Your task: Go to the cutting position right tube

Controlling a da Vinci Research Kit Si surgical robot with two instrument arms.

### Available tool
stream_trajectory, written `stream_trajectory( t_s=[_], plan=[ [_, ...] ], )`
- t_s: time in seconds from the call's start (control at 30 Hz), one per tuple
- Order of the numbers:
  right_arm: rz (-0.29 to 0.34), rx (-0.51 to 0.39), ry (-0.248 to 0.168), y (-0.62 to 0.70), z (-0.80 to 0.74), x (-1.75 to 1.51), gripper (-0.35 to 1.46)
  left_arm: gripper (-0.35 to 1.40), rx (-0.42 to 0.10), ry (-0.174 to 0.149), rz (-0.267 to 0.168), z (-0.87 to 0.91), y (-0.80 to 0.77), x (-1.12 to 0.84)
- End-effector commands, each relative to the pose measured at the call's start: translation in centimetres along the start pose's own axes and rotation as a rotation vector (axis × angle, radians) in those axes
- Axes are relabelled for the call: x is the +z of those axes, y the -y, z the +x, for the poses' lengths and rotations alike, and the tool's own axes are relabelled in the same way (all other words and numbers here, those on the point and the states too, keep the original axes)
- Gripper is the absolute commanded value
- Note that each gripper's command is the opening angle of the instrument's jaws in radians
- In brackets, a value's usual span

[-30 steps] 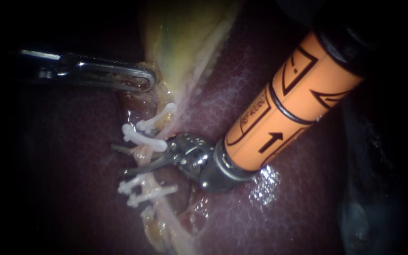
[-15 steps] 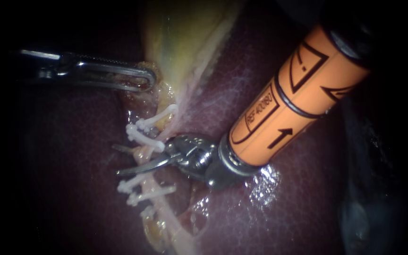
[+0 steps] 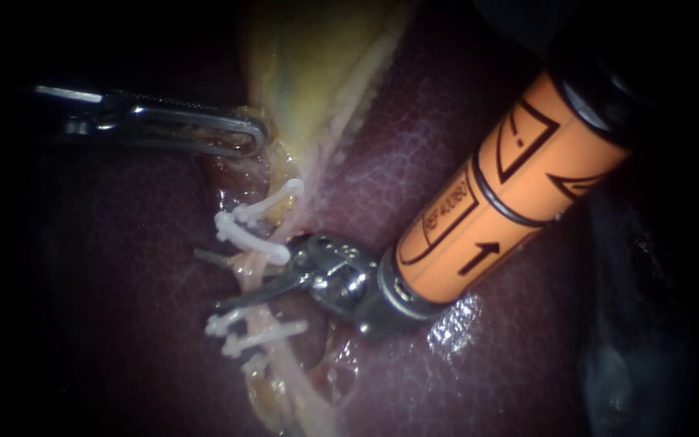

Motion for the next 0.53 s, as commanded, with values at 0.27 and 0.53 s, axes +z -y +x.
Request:
stream_trajectory(
  t_s=[0.27, 0.53],
  plan=[
    [-0.001, 0.0, 0.001, 0.0, 0.01, -0.01, 1.19, -0.35, 0.001, 0.0, 0.0, 0.01, -0.01, 0.01],
    [-0.001, 0.0, 0.001, 0.0, 0.01, -0.01, 1.19, -0.35, 0.001, 0.0, 0.0, 0.01, -0.01, 0.01]
  ],
)
